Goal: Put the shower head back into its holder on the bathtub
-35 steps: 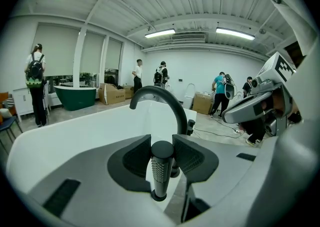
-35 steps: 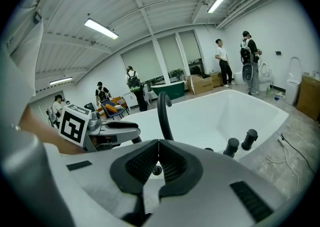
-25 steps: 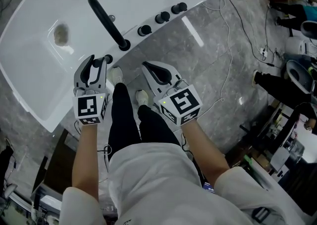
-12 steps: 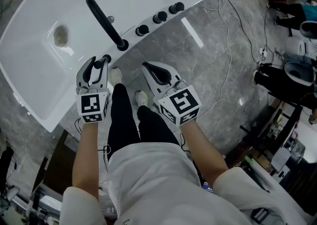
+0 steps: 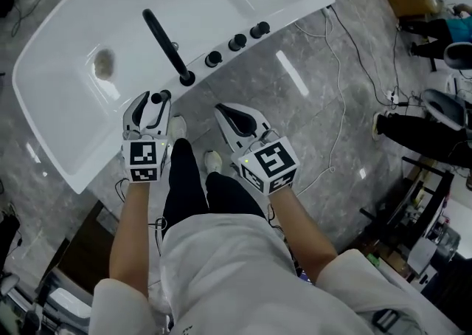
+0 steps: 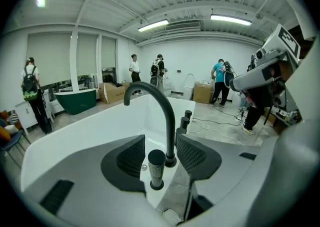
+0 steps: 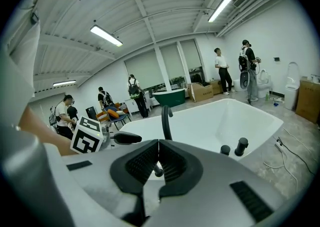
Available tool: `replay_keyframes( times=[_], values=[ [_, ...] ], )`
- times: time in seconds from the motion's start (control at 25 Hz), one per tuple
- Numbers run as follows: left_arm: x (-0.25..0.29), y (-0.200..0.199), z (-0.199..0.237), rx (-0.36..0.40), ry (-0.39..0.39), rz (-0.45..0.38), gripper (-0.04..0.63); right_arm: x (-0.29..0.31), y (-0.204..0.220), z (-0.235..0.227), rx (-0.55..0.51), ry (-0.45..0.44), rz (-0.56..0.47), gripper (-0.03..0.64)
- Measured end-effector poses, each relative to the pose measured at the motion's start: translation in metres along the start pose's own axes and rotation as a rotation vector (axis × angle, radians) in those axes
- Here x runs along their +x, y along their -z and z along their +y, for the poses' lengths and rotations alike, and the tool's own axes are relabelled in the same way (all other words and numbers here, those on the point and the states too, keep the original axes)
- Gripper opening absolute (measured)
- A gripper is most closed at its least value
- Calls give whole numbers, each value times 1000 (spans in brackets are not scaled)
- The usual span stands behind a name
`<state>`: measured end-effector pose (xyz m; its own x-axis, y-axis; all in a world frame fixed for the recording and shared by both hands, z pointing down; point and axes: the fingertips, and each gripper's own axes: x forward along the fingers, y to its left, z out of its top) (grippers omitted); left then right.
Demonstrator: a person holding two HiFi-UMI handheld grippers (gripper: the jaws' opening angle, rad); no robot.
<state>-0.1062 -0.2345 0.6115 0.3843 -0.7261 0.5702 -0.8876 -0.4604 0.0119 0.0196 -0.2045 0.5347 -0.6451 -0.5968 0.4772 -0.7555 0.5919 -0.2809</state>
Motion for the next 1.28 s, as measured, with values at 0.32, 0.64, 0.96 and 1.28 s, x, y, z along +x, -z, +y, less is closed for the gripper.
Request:
replay_keyframes(
  times=[0.32,0.64,0.96,1.28],
  values=[
    [-87,-48,-34,-84,-31,-89,171,-61,-32,29,-11,-76,-81,17],
    [-158,-74,-82,-162,67,-167,12,-98,-46,73,-120,-187,-80,18],
    [-237,-116,-71,-133,33,-248,12,-124,-82,113,-144,-181,-139,17],
    [-288,-80,-94,-90,37,-261,12,-173,-51,130,-147,-88,-185,17]
  ],
)
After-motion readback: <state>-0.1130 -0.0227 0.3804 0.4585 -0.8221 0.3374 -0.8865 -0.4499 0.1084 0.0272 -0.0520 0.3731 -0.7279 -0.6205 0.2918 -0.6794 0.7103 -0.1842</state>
